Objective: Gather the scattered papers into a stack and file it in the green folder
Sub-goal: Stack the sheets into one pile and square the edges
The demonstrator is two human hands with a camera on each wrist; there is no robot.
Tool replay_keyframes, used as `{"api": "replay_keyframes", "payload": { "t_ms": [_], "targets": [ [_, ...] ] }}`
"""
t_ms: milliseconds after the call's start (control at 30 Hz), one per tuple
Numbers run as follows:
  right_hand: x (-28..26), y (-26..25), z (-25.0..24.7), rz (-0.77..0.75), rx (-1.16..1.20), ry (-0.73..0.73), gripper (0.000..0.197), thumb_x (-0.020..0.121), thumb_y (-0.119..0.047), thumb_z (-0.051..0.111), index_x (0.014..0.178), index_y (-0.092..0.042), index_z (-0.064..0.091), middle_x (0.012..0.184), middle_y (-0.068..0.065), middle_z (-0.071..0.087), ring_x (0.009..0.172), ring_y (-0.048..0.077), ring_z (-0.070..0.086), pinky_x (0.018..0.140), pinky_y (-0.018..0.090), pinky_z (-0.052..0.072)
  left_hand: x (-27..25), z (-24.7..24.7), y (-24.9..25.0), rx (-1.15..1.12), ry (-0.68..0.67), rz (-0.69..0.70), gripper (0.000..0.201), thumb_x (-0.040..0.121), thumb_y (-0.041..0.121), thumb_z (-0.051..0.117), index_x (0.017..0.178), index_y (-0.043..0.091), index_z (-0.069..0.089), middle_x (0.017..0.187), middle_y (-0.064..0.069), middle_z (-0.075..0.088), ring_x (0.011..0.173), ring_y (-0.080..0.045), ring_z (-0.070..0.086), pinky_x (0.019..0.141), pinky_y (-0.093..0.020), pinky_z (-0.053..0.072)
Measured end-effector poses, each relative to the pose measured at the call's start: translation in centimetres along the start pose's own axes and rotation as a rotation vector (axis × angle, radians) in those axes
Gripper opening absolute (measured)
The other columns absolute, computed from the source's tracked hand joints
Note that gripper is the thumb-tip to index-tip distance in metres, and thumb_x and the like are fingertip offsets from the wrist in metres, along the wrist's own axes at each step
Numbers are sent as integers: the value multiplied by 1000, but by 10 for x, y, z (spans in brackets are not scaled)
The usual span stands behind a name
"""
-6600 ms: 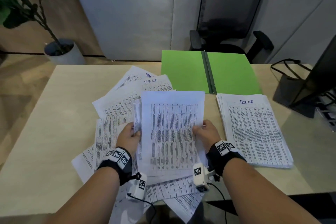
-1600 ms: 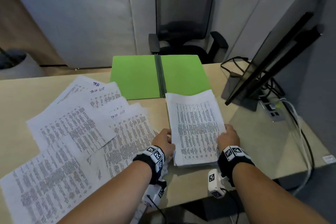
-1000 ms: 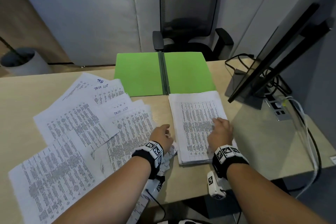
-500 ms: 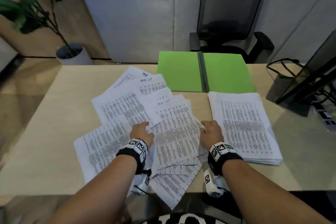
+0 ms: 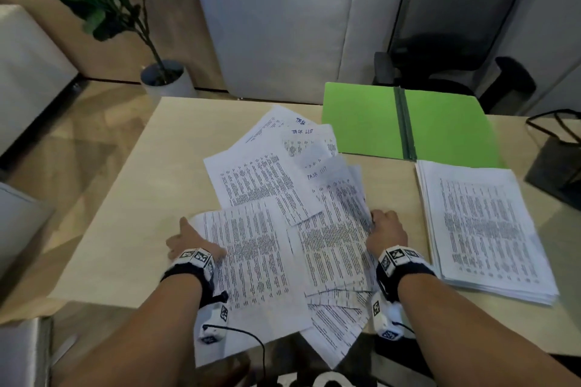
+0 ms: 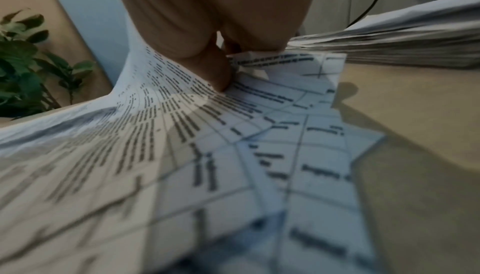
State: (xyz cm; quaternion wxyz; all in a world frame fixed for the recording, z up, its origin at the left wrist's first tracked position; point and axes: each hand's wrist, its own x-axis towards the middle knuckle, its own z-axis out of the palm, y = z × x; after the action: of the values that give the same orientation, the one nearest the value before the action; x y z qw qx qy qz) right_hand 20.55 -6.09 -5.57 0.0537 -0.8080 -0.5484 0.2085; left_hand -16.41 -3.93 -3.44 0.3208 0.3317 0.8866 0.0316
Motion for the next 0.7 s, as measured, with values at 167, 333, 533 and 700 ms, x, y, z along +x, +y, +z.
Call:
{"api": "replay_keyframes", "payload": {
  "t_ms": [167,333,533,700],
  "targets": [
    [-2,-11,-12,-1,111,289,59,69,10,55,125,-9,56,118,20,50,104,40,48,88,45,45,-3,10,8,-19,-47,285,49,79,7,65,125,9,48,97,-11,60,90,-31,61,72,-35,50],
    [-5,-42,-15,-149,219,208,58,78,-6,62,134,-19,51,138,7,44,127,29,38,108,43,34,-31,14,37,-243,-63,622,24,86,13,63,108,12,54,94,-6,59,82,-24,55,60,-25,39],
    [-20,-65,-13,13,828,-263,56,87,-34,64,134,-13,43,123,7,60,114,26,57,102,41,44,-45,12,85,-548,-74,638,18,89,27,64,101,20,53,88,-1,61,81,-25,58,73,-34,50],
    [-4,-40,-21,102,425,-82,32,92,-23,55,115,-1,58,109,16,61,104,28,59,87,31,46,-16,25,90,-346,2,474,44,91,40,57,129,18,53,130,-4,52,114,-25,54,100,-34,41]
  ]
}}
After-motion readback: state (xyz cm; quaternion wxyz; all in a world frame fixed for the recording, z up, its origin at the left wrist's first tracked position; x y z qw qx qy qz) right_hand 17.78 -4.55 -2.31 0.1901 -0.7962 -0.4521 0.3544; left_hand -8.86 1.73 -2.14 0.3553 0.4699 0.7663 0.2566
